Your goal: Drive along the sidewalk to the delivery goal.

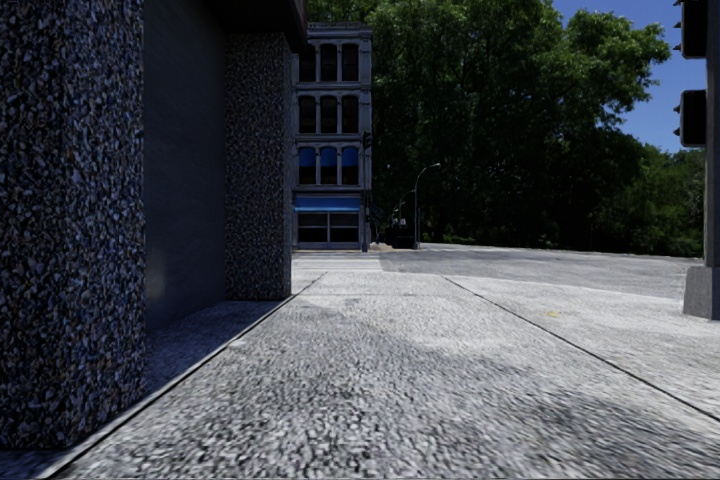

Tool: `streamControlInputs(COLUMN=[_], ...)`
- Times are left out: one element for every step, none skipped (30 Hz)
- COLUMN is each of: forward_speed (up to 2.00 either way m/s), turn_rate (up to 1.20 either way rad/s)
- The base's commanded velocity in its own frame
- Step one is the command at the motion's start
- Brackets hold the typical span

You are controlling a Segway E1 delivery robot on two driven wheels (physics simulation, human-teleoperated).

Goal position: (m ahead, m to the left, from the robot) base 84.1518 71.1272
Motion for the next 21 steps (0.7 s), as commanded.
streamControlInputs(forward_speed=[2.0, 2.0, 2.0, 2.0, 2.0, 2.0, 2.0, 2.0, 2.0, 2.0, 2.0, 2.0, 2.0, 2.0, 2.0, 2.0, 2.0, 2.0, 2.0, 2.0, 2.0], turn_rate=[0.0, 0.0, 0.0, 0.0, 0.0, 0.0, 0.0, 0.0, 0.0, 0.0, 0.0, 0.0, 0.0, 0.0, 0.0, 0.0, 0.0, 0.0, 0.0, 0.0, 0.0])
